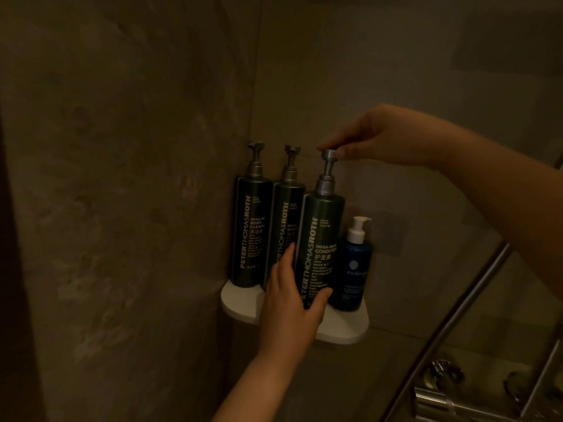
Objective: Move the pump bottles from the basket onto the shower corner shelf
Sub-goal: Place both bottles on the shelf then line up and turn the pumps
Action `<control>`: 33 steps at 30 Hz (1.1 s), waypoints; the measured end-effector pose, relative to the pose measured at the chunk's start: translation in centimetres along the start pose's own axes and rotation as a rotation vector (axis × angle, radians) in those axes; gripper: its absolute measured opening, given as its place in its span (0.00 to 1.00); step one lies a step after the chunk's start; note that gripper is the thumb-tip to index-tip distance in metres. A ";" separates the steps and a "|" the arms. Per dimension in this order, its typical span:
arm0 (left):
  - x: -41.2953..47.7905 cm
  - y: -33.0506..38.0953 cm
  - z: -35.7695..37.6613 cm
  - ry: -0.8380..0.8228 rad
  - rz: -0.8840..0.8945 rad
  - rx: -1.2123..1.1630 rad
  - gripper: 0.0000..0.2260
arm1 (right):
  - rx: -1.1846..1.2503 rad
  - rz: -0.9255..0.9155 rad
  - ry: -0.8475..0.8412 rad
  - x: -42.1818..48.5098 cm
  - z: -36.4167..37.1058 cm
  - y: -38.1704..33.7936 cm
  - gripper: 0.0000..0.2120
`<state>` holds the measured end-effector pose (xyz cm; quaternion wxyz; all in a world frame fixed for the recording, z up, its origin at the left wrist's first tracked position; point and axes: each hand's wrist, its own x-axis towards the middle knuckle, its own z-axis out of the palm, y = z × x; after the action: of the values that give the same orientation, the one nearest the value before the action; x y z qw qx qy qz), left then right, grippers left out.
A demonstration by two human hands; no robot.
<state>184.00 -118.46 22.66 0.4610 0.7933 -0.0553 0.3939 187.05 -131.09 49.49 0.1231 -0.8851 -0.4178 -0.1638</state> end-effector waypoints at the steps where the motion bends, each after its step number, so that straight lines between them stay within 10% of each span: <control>1: 0.0 0.0 0.0 0.001 0.000 -0.004 0.38 | 0.008 0.004 0.001 0.0 0.0 0.0 0.11; 33: 0.0 0.5 0.1 0.013 0.017 0.030 0.39 | 0.132 0.056 0.146 -0.3 0.7 -0.4 0.07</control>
<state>183.78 -118.82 22.96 0.4459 0.7971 -0.0533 0.4037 186.71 -130.82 48.75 0.2156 -0.8721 -0.3929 -0.1964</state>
